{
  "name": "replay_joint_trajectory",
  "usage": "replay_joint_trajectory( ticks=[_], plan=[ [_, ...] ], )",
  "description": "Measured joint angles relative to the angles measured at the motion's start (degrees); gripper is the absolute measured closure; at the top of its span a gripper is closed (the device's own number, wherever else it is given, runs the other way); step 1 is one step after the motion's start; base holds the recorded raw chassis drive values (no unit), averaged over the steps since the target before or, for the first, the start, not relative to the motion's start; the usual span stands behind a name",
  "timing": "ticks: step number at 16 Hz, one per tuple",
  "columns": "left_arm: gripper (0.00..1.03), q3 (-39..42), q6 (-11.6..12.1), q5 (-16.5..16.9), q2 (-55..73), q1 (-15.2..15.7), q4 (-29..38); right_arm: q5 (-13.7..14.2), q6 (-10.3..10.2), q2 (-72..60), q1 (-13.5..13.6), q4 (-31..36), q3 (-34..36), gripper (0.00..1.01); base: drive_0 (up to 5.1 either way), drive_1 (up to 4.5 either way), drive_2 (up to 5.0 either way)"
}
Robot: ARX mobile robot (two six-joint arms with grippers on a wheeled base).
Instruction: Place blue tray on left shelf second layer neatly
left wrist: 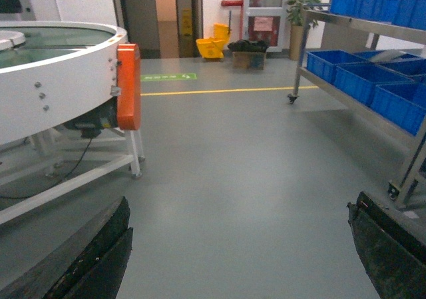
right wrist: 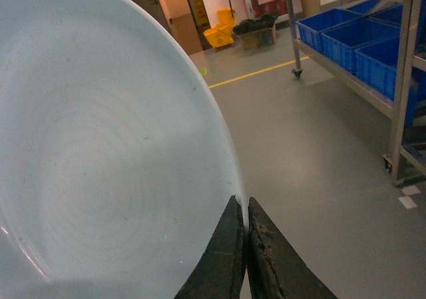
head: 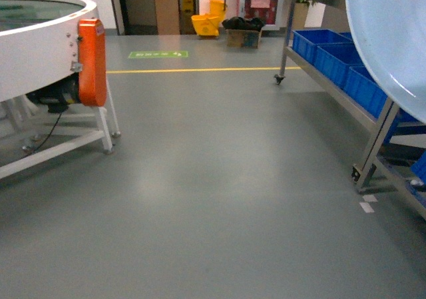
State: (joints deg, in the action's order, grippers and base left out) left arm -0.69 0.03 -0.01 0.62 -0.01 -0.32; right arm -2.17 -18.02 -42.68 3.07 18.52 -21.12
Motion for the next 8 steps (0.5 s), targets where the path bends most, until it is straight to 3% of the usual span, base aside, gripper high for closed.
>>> replay_joint_trajectory(
  ticks=[5,8],
  plan=[
    [0.05,0.00,0.00,-0.02,0.00,-0.04,0.24,0.02,-0.02,0.02,-0.04,-0.09,0.00,0.99,-1.6,2.22,-5.4],
    [0.05,0.00,0.00,0.02,0.00,-0.04,0.22,0.02,0.00,-0.11,-0.04,0.13,0.00,0.99,-1.5,-1.54,-1.5]
  ],
)
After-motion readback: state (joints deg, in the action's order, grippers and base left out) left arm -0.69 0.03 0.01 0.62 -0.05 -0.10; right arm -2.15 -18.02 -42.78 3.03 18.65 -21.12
